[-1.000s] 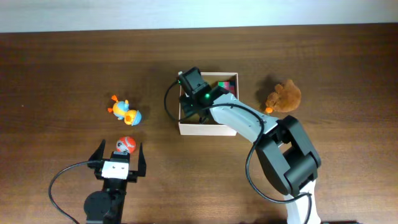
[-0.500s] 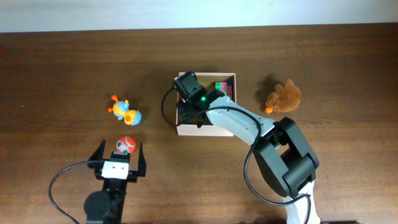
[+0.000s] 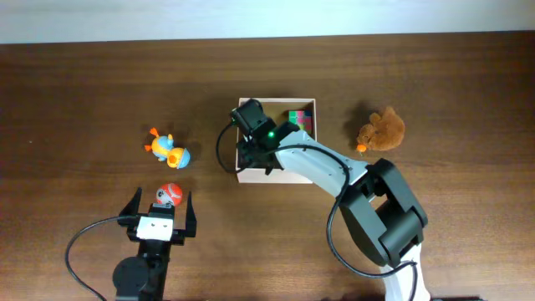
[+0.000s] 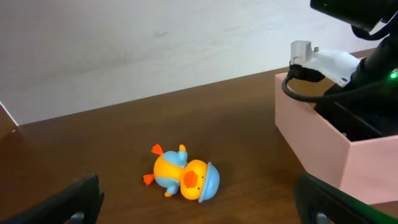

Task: Pack container

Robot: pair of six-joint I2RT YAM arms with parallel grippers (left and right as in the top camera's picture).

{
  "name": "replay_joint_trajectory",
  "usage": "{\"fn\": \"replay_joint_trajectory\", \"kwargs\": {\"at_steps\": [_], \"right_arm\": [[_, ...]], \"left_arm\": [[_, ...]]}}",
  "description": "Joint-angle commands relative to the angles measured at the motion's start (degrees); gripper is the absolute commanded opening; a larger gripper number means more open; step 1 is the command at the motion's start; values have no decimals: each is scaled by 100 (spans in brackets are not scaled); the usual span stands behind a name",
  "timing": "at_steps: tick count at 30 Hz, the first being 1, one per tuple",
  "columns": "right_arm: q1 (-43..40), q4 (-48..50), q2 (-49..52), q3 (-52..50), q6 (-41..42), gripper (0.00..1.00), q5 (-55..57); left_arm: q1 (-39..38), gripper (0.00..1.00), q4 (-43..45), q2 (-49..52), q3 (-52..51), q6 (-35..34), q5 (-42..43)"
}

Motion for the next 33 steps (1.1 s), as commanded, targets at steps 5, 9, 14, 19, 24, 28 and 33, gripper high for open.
{"fn": "replay_joint_trajectory", "kwargs": {"at_steps": [5,9,14,19,24,28,33], "right_arm": [[232,-81,105,-39,-280,39,-125],[232,-142,105,-39,-343,41,-122],[153,-140,105,42,-409,44,-57],[20,-352,103,428,-409,44,76],[-76,-697,103,1119,-520,48,278],[-170,-1088,103,1674,-533,61,468],[-326,-2111,103,2658,-533,88,533]], "left_arm": [[24,99,-13,-50,-31,72,42],[24,99,-13,-50,-31,72,42],[24,99,-13,-50,-31,72,42],[24,99,-13,-50,-31,72,42],[24,99,-13,-50,-31,72,42],[24,99,-13,-50,-31,72,42],[24,99,-13,-50,-31,72,42]]}}
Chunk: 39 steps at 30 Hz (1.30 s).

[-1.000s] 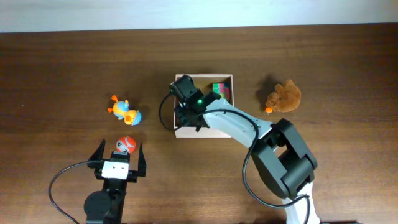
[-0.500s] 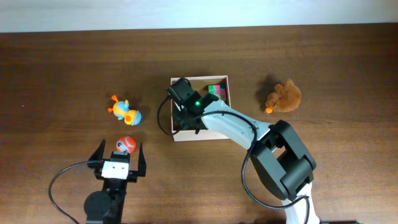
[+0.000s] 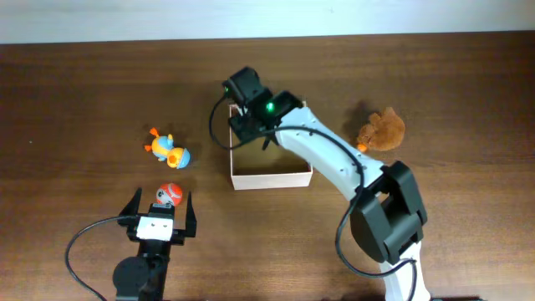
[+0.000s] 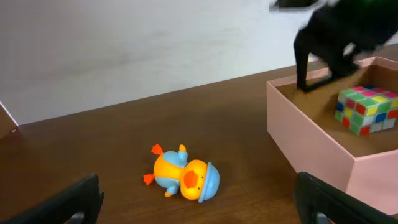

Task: Pack container
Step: 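Raise the right gripper and move it over the brown plush bear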

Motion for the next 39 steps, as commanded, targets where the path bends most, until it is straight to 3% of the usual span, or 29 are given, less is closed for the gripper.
{"fn": "replay_joint_trajectory", "kwargs": {"at_steps": [1,2,9,16,21,27,39], "right_arm": [[-190,-592,22,863,-26,95,192],[-245,-839,20,1108,-17,99,195],[-855,-2393,15,2605,953,99,730],[-1884,-3644,17,3012,2439,99,914],[-2573,-3971,24,2721,3099,99,400],[-2981,-3886,24,2116,3263,97,284],[-3132,-2839,24,337,3674,92,313]], "left_arm": [[24,99,-13,-50,-31,72,42],[24,99,-13,-50,-31,72,42],[24,99,-13,-50,-31,72,42],[24,99,-13,-50,-31,72,42],[24,99,-13,-50,-31,72,42],[24,99,-11,-50,-31,72,42],[24,99,-13,-50,-31,72,42]]}}
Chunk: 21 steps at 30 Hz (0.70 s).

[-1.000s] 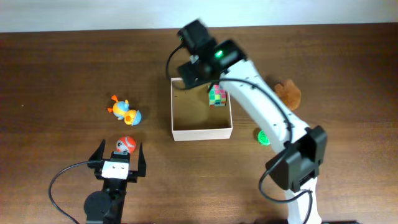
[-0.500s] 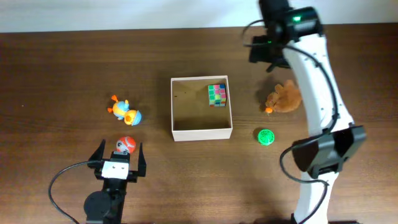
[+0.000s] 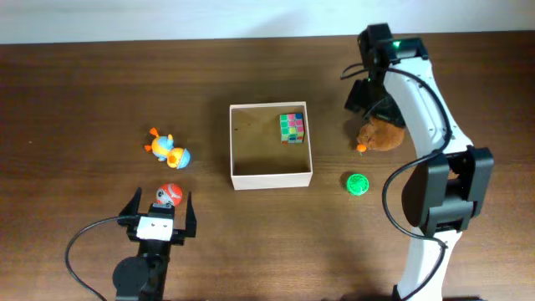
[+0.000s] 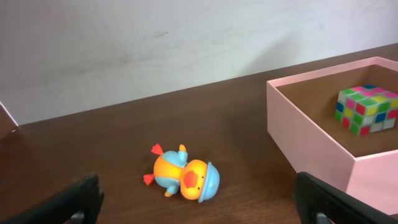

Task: Pack container
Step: 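Raise the right gripper and move it over the brown plush bear, then lower the right gripper and grasp the brown plush bear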

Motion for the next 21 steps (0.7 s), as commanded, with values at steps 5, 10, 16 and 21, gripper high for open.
{"fn": "replay_joint_trajectory", "kwargs": {"at_steps": [5,10,16,21], "right_arm": [[-280,330,9,-592,466,88,-13],[-376,693,9,-973,463,86,-11],[-435,1097,9,-1252,452,71,-13],[-435,1185,9,-1255,439,43,-7]], "left_arm": [[24,99,-13,-50,-31,72,42],[24,99,-13,-50,-31,72,42],[24,99,-13,-50,-31,72,42],[24,99,-13,-50,-31,72,42]]}}
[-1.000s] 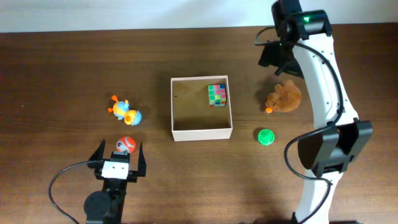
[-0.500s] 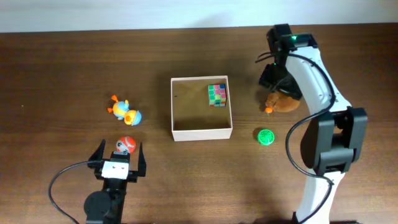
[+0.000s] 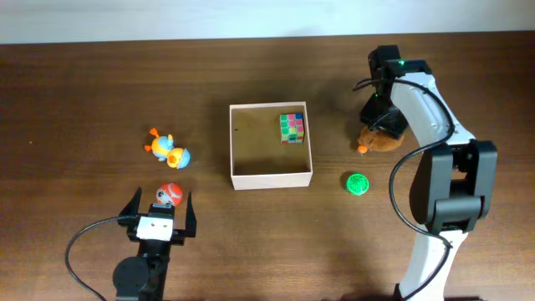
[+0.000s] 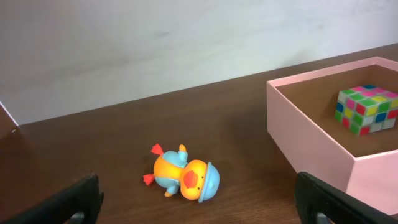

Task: Pack container
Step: 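Lower the right gripper and grasp the brown plush bear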

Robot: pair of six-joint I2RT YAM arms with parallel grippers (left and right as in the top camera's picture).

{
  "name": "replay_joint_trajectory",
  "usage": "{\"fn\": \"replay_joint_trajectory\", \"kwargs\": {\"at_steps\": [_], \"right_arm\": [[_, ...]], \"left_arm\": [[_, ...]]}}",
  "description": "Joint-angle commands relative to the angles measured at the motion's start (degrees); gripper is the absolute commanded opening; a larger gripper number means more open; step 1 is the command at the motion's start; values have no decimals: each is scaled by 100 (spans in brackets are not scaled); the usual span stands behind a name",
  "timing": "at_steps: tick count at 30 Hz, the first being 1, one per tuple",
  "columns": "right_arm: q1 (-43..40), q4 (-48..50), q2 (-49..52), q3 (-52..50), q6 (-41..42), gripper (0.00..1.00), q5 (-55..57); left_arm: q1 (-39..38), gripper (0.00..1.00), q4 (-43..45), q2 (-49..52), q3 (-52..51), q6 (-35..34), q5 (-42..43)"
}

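Observation:
The pale pink box [image 3: 272,179] stands open mid-table with a multicoloured cube [image 3: 292,128] in its far right corner. Right of it, a brown plush [image 3: 386,142] lies half under my right gripper [image 3: 380,119], whose jaws are hidden by the wrist. A green ball [image 3: 357,183] lies near the box's front right corner. At the front left my left gripper [image 3: 160,201] is open, with a red-and-white ball [image 3: 170,194] just ahead of it. An orange-and-blue duck [image 4: 183,177] lies on its side, the box [image 4: 311,140] and cube [image 4: 365,109] to its right.
The right arm reaches up the right side of the table from its base at the front right. The white wall runs along the table's far edge. Bare brown tabletop lies around the toys.
My right gripper has shifted from just behind the plush to right on top of it, covering its upper part. The left arm, box, cube, duck and balls are where they were.
First my right gripper was inside the box near its left wall. Then it was at the box's far left corner, and the box stood a little further left. Later it was over by the plush, the green ball showing; now it covers the plush.

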Motion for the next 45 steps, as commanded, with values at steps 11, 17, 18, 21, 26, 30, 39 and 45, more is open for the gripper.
{"fn": "replay_joint_trajectory", "kwargs": {"at_steps": [11,17,18,21,26,30,39,45], "right_arm": [[-37,33,9,-48,37,5,35],[-37,37,9,-48,-96,4,39],[-37,37,9,-48,-116,4,37],[-37,37,9,-48,-249,25,52],[-37,57,9,-48,-544,61,50],[-37,48,9,-48,-564,64,50],[-37,382,11,-48,-566,81,50],[-37,492,48,-92,-575,82,52]], "left_arm": [[24,99,-13,-50,-31,72,42],[24,99,-13,-50,-31,72,42],[24,99,-13,-50,-31,72,42],[24,99,-13,-50,-31,72,42],[24,99,-13,-50,-31,72,42],[24,99,-13,-50,-31,72,42],[24,99,-13,-50,-31,72,42],[24,99,-13,-50,-31,72,42]]}}
